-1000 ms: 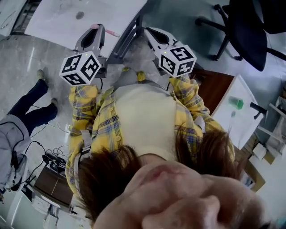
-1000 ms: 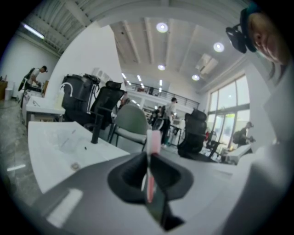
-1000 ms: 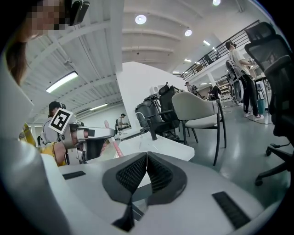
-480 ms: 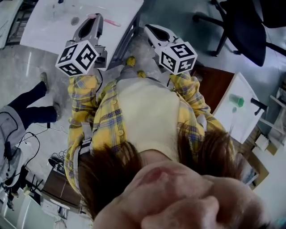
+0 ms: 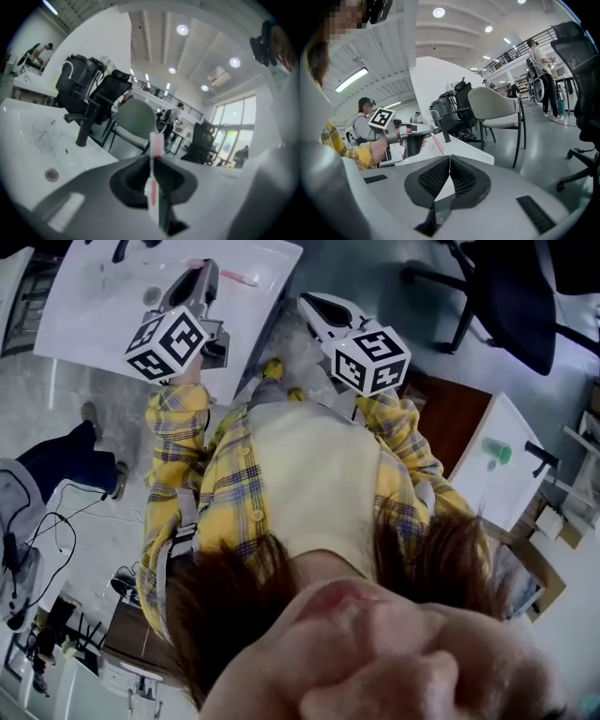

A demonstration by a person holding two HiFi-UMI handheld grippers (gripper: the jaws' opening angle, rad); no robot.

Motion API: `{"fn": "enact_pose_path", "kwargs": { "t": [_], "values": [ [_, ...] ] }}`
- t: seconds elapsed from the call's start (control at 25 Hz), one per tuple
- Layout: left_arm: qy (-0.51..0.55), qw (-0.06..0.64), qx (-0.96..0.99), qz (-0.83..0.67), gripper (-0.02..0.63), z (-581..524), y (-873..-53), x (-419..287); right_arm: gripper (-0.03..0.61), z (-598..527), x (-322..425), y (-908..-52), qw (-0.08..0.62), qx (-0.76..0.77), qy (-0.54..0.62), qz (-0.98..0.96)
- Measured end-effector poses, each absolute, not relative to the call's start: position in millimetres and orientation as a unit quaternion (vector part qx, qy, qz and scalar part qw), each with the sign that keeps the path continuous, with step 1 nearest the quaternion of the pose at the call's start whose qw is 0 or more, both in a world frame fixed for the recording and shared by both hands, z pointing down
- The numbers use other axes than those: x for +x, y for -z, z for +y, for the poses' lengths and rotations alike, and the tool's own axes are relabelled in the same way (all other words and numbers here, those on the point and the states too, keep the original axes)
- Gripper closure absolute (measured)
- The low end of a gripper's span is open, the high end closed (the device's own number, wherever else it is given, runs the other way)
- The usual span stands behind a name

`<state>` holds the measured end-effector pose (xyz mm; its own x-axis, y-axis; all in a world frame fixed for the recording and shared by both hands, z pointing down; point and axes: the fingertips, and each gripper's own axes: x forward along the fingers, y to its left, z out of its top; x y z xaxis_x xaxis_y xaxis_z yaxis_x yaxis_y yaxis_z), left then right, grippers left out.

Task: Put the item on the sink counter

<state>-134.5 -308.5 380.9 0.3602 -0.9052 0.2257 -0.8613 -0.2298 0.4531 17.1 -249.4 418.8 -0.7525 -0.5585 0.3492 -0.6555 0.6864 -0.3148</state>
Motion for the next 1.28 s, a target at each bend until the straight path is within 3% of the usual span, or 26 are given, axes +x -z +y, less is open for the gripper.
{"fn": "enact_pose_path", "kwargs": {
  "t": [1.28],
  "values": [
    [0.137, 0.465, 0.678, -0.552, 0.583, -386, -487, -168, 0.563, -281, -3, -453, 0.160, 0.326, -0.246, -0.899]
  ]
}}
